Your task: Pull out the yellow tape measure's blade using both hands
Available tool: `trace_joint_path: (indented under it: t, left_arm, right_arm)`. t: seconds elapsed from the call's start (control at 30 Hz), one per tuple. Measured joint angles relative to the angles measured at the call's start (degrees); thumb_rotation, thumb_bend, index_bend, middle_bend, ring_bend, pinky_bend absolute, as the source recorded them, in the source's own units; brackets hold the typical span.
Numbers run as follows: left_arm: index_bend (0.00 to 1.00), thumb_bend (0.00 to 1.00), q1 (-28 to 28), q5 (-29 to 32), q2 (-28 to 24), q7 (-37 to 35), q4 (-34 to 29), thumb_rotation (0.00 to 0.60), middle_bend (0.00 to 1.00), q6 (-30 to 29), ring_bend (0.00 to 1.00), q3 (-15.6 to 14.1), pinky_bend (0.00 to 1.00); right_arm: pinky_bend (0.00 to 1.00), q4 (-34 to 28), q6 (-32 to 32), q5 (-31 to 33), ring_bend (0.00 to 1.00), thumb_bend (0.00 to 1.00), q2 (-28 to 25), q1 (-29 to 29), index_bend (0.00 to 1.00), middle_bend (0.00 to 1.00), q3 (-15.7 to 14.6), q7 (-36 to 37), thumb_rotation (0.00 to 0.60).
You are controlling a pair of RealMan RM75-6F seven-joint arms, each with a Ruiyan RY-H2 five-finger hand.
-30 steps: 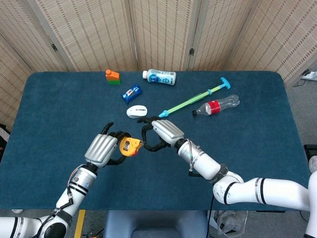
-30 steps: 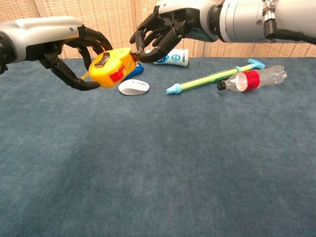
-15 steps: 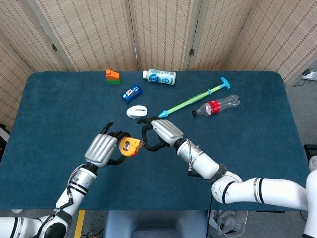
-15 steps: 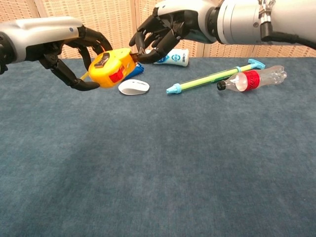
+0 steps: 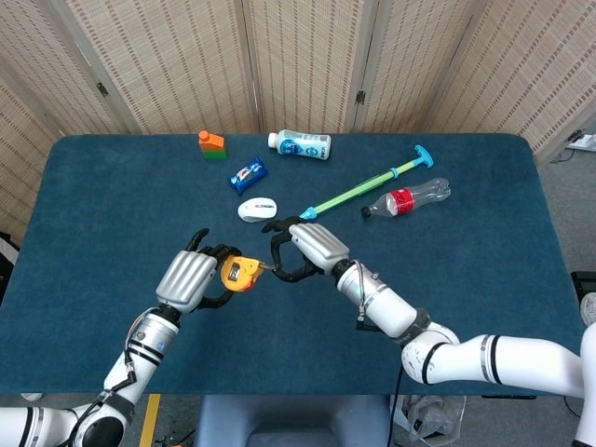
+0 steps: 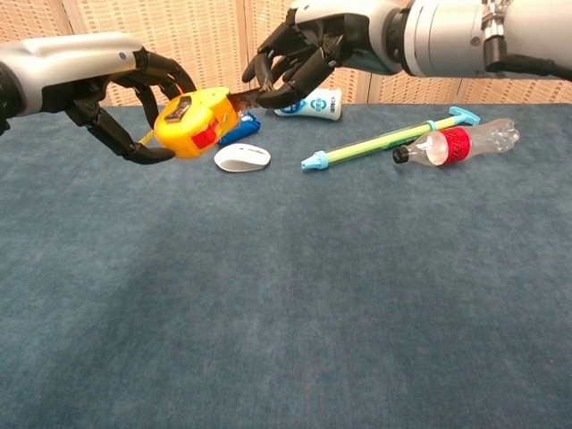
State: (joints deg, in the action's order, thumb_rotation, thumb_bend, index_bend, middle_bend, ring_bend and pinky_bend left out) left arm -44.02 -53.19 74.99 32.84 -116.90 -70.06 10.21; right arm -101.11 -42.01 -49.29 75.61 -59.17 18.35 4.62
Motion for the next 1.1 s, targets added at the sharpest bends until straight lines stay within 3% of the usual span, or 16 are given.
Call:
trace_joint_path:
  t: [0.57,1.1]
  left_arm:
    - [0.52,0.35,2.97,-3.20,-0.17,-4.71,7.79,0.600,0.51,1.53,0.41,-2.77,0.08]
    - [0.53,0.35,5.69,-8.20,0.95,-13.04,18.43,0.600,0.51,5.69,0.41,-4.62,0.08]
  right_arm:
    - [0.09,-3.70,0.25,-5.64,0.18,0.45,-8.25,6.43,0.64,0.24,-1.46,4.54,0.600]
    - [0.09,-9.97,0.69,-19.99,0.18,0.45,-22.72,16.97,0.65,0.24,-1.58,19.31,0.600]
